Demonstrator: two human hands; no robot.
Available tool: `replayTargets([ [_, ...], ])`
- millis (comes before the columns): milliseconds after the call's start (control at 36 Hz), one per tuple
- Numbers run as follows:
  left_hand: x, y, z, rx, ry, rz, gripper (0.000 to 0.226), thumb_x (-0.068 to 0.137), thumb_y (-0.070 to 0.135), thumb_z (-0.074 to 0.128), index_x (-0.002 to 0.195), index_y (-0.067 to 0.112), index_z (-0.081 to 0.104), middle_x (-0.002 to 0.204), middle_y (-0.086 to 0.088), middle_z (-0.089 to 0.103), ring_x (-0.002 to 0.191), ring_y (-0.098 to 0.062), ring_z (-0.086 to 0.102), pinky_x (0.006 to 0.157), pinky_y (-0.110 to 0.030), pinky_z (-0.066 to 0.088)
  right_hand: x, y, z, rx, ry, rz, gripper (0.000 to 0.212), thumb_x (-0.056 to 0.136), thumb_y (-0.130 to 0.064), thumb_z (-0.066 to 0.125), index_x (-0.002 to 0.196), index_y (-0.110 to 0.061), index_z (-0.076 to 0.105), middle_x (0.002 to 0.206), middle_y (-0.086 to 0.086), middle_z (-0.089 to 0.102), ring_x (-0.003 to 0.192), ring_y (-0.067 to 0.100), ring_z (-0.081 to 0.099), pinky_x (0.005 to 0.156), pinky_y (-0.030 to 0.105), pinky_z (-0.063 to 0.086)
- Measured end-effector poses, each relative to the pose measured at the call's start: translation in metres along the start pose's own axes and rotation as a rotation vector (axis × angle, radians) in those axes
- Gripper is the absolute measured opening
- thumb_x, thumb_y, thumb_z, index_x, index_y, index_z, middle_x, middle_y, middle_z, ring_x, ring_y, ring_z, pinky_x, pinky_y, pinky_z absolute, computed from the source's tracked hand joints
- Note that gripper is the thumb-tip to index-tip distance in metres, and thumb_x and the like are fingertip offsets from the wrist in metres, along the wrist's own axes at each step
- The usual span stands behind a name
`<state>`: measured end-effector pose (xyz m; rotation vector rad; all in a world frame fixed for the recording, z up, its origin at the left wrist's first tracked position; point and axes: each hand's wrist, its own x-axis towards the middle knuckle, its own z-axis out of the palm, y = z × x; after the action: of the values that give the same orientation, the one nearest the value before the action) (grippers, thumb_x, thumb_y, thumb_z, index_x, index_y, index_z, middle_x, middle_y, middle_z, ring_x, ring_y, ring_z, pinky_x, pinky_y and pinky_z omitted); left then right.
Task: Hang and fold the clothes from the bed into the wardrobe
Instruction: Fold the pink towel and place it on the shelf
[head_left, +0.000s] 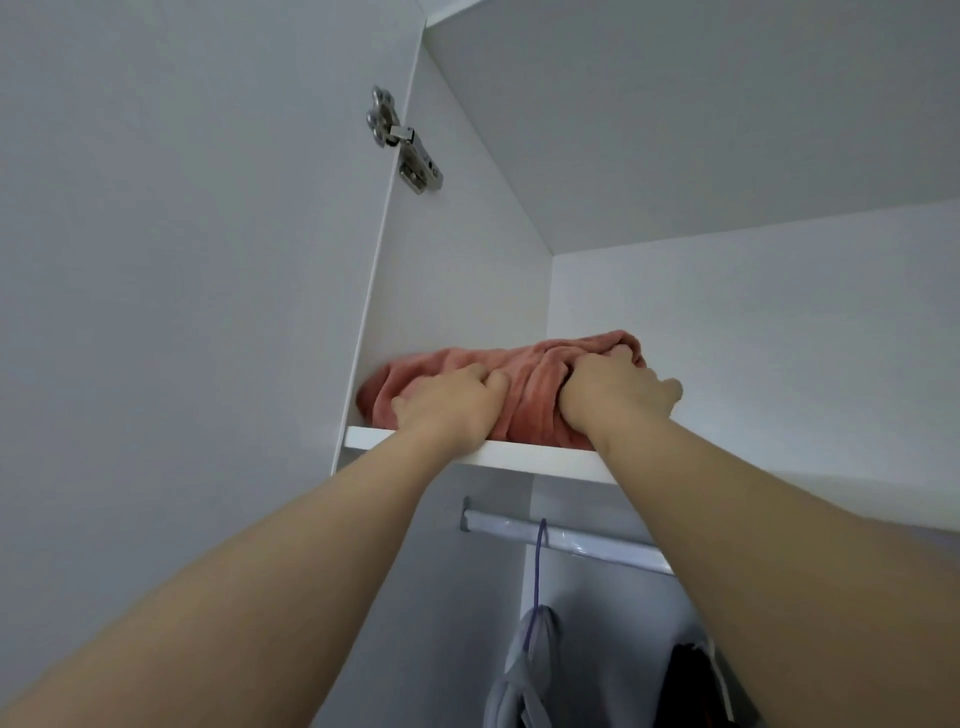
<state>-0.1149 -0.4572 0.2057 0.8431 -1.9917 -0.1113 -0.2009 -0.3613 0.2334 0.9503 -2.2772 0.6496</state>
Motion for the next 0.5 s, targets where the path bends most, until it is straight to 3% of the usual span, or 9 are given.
replayTargets([
  [83, -0.008, -0.002, -0.007, -0.043, -0.054, 0.004, 0.047, 0.097, 0.044, 0.021, 0.127, 0.023, 0.05, 0.135, -0.009, 0.05, 0.122, -0.033, 0.043, 0.103, -0.047, 0.032, -0.013, 0.004, -0.004, -0.052, 0.253, -0.093, 0.037, 0.093, -0.023, 0.035, 0.126, -0.02, 0.052, 0.135, 0.008, 0.04, 0.121, 0.03, 0.04, 0.098, 0.044, 0.027],
  [167, -0.018, -0.005, -0.018, -0.143, -0.128, -0.003, 0.045, 0.096, 0.045, 0.031, 0.131, 0.022, 0.049, 0.14, -0.007, 0.046, 0.124, -0.028, 0.042, 0.103, -0.035, 0.031, -0.03, 0.008, -0.011, -0.012, 0.383, -0.204, 0.031, 0.09, -0.019, 0.038, 0.115, -0.018, 0.057, 0.124, 0.007, 0.048, 0.113, 0.031, 0.044, 0.091, 0.041, 0.029],
  [250, -0.029, -0.008, -0.035, -0.195, -0.166, 0.025, 0.043, 0.094, 0.038, 0.045, 0.133, 0.02, 0.05, 0.141, -0.004, 0.046, 0.126, -0.022, 0.043, 0.1, -0.029, 0.031, -0.047, 0.013, -0.018, 0.141, 0.37, -0.237, 0.029, 0.089, -0.019, 0.038, 0.111, -0.017, 0.057, 0.122, 0.006, 0.05, 0.111, 0.03, 0.045, 0.09, 0.044, 0.031],
  [361, -0.056, -0.014, -0.052, -0.38, -0.049, 0.03, 0.022, 0.089, 0.032, 0.055, 0.107, 0.022, 0.063, 0.115, 0.001, 0.061, 0.103, -0.017, 0.054, 0.086, -0.025, 0.04, -0.072, 0.015, -0.014, 0.337, 0.298, -0.274, 0.036, 0.087, -0.02, 0.041, 0.121, -0.024, 0.05, 0.131, 0.003, 0.046, 0.118, 0.029, 0.044, 0.096, 0.049, 0.032],
  [417, -0.074, -0.017, -0.055, -0.443, 0.011, 0.03, 0.01, 0.089, 0.03, 0.055, 0.098, 0.025, 0.059, 0.104, 0.005, 0.058, 0.095, -0.013, 0.052, 0.074, -0.022, 0.039, -0.09, 0.01, -0.01, 0.443, 0.313, -0.311, 0.042, 0.086, -0.021, 0.045, 0.127, -0.026, 0.047, 0.136, 0.0, 0.044, 0.121, 0.026, 0.042, 0.098, 0.047, 0.031],
  [500, -0.104, -0.023, -0.053, -0.513, 0.073, 0.025, 0.01, 0.09, 0.028, 0.056, 0.1, 0.028, 0.058, 0.102, 0.009, 0.056, 0.094, -0.009, 0.051, 0.07, -0.018, 0.036, -0.12, 0.005, 0.005, 0.536, 0.401, -0.426, 0.043, 0.085, -0.022, 0.053, 0.127, -0.023, 0.05, 0.134, -0.001, 0.049, 0.12, 0.024, 0.045, 0.096, 0.04, 0.032],
])
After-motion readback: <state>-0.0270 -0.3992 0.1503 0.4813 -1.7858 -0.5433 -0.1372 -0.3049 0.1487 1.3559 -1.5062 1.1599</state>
